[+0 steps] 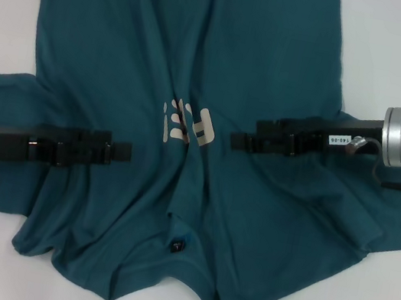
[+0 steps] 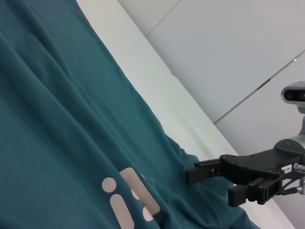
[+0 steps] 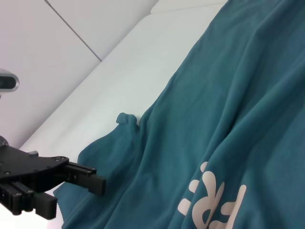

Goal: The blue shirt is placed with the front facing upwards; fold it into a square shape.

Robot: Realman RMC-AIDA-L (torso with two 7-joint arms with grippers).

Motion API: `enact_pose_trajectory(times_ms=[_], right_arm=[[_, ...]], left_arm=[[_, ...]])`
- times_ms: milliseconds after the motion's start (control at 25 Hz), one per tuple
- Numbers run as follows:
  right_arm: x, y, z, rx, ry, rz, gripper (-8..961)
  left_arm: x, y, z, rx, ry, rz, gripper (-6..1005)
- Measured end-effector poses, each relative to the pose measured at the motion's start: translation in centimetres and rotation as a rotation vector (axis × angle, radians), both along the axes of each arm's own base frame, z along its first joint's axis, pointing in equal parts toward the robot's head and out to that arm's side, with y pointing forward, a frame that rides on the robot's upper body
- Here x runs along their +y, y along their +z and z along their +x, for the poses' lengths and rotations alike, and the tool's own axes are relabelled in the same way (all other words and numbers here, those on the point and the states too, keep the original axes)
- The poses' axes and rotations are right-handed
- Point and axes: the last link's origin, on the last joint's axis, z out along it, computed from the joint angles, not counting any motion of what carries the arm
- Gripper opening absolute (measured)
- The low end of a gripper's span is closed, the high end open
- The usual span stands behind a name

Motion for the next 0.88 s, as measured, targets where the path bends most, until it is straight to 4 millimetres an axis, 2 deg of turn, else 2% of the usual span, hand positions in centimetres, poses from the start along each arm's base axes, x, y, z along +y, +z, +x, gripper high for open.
enact_pose_trajectory(times_ms=[880], right_arm=[[-0.08,-0.04,0.06,0.003,-0.005,-0.001,908]], left_arm=[[0.15,0.34,-0.08,-0.012,0.035,0.002,815]])
